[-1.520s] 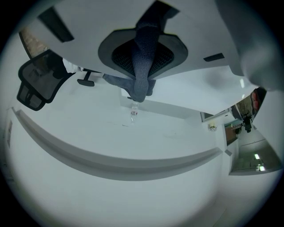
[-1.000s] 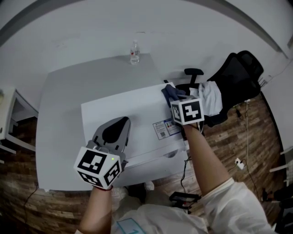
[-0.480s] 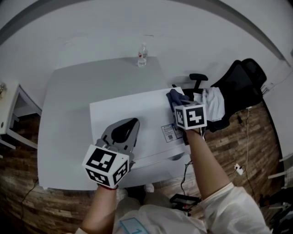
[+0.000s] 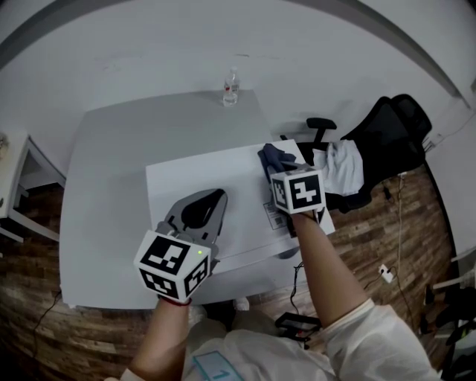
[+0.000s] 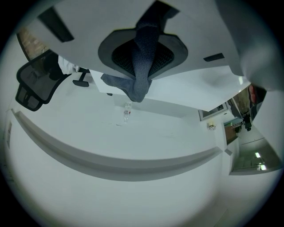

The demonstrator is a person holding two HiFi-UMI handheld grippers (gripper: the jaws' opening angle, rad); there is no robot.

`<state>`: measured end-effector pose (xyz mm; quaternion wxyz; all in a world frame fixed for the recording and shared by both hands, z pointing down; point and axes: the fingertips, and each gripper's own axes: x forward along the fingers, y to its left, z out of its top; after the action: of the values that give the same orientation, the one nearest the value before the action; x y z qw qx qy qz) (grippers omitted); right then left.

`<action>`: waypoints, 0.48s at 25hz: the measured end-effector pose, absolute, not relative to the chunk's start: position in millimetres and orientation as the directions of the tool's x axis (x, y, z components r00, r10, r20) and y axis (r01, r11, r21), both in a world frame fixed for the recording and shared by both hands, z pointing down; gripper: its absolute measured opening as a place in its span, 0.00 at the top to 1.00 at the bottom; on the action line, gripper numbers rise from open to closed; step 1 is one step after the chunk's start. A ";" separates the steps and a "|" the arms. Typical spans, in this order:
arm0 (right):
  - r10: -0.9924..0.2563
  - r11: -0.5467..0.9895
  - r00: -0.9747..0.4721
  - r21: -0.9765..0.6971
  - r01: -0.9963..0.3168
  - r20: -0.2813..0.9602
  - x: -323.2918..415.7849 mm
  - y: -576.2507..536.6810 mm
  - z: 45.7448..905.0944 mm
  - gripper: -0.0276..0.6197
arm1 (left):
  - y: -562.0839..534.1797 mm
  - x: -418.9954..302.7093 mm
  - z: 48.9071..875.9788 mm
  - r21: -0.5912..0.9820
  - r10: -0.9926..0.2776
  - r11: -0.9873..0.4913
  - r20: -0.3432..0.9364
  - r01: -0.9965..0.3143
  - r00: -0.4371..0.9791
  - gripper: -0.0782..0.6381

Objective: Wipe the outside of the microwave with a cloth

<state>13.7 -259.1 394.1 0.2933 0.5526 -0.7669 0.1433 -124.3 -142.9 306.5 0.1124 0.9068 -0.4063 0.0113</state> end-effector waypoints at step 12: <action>-0.749 0.416 -0.266 0.117 -0.902 0.607 -30.4 -246.3 395.5 0.85 | -154.0 -136.1 317.1 0.200 -0.739 -0.624 0.161 -0.755 0.654 0.88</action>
<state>-30.4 -246.3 395.5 0.3012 0.5255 -0.7855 0.1268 -136.1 -154.0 317.1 0.1258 0.9006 -0.4148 0.0315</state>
